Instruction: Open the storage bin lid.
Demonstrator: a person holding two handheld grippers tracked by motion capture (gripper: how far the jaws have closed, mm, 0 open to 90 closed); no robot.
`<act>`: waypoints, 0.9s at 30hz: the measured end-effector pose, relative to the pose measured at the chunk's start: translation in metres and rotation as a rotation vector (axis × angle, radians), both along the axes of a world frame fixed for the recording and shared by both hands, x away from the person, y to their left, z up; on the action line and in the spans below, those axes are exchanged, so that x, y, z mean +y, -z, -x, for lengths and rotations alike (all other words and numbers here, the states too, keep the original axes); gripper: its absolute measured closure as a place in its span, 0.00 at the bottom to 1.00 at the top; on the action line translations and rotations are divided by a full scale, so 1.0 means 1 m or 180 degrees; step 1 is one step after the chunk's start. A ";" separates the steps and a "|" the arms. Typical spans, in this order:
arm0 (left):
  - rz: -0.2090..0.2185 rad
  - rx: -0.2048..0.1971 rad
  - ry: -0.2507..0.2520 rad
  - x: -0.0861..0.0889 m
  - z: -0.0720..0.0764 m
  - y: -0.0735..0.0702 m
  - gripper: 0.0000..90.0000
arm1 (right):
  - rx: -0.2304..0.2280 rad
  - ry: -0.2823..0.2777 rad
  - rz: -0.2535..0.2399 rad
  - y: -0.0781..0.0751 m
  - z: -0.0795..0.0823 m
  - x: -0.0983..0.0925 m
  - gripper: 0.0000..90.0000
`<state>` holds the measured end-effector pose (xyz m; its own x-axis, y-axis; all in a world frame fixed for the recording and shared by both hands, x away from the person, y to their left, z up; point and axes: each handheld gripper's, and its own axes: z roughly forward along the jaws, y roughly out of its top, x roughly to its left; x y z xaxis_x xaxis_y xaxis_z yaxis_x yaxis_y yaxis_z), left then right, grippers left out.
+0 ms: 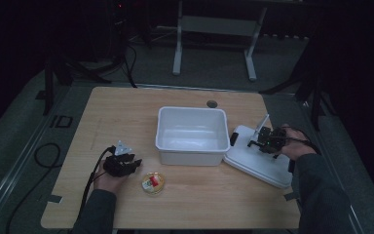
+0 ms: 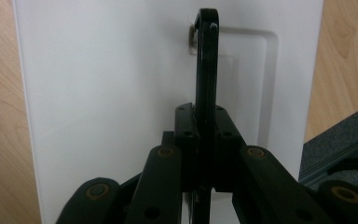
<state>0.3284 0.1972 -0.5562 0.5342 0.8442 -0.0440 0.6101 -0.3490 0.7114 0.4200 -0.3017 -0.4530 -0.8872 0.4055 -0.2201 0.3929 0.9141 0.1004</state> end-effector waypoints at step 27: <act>-0.0006 0.0000 0.0001 0.000 0.000 0.000 0.67 | -0.0028 0.0051 0.0050 0.021 -0.003 0.003 0.93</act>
